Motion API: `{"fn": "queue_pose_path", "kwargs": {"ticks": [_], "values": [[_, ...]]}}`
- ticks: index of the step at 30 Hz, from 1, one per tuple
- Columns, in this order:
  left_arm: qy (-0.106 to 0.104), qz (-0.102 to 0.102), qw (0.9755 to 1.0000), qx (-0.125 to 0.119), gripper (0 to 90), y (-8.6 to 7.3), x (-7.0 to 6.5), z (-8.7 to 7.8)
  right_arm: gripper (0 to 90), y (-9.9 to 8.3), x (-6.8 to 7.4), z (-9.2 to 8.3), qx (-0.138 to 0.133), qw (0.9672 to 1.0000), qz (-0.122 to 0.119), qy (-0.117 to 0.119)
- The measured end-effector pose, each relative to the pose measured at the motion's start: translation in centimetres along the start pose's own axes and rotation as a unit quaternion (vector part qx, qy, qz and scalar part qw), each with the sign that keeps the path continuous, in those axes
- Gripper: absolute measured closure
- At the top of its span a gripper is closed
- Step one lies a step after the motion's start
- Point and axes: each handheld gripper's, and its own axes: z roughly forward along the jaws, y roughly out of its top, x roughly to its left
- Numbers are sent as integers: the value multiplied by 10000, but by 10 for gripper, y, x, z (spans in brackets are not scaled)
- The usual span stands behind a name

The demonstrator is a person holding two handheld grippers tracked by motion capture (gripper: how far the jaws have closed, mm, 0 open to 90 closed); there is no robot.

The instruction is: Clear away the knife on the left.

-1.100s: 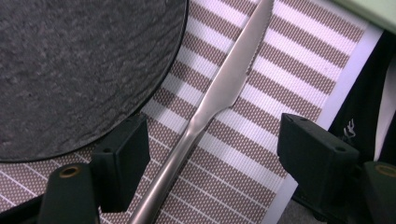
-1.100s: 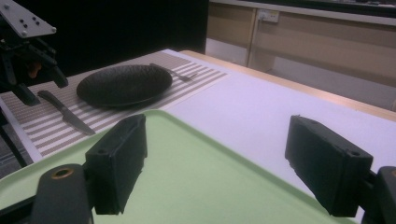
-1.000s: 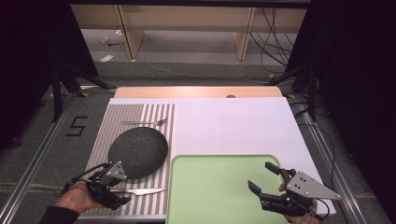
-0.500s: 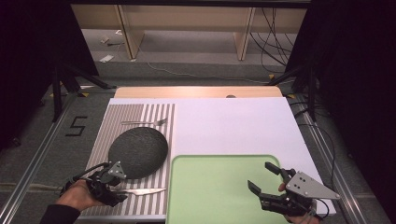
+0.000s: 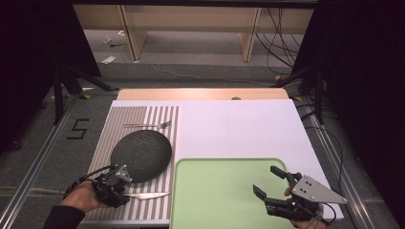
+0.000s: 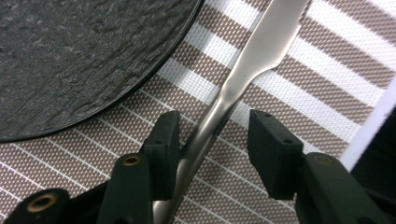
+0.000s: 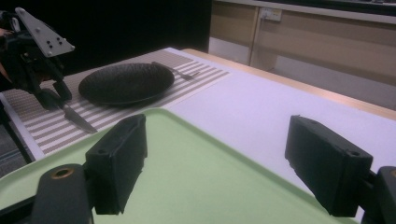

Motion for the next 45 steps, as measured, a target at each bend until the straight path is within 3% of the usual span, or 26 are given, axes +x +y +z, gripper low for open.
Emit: {"fn": "queue_pose_path", "kwargs": {"ticks": [9, 15, 22, 34, 37, 45], "values": [[-5, -28, 10000, 70, 646, 0, -1, -1, 218, 0, 0, 0, 4, 10000, -4, 6], [0, 229, 9997, 101, 706, 0, -4, -1, 218, 0, 0, 0, -1, 10000, -10, 6], [51, 451, 9984, 322, 782, 6, -10, -1, 218, 0, 1, 0, 21, 10000, -14, 4], [65, 466, 9983, 355, 793, 7, -10, -2, 219, 0, 0, 0, 18, 10000, -7, 2], [64, 532, 9982, 262, 793, 5, -11, -5, 219, 0, 0, 0, 9, 10000, -9, -2], [-55, 375, 9993, -10, 794, 9, -14, -17, 219, 0, 0, 0, 19, 10000, -12, 1]]}}
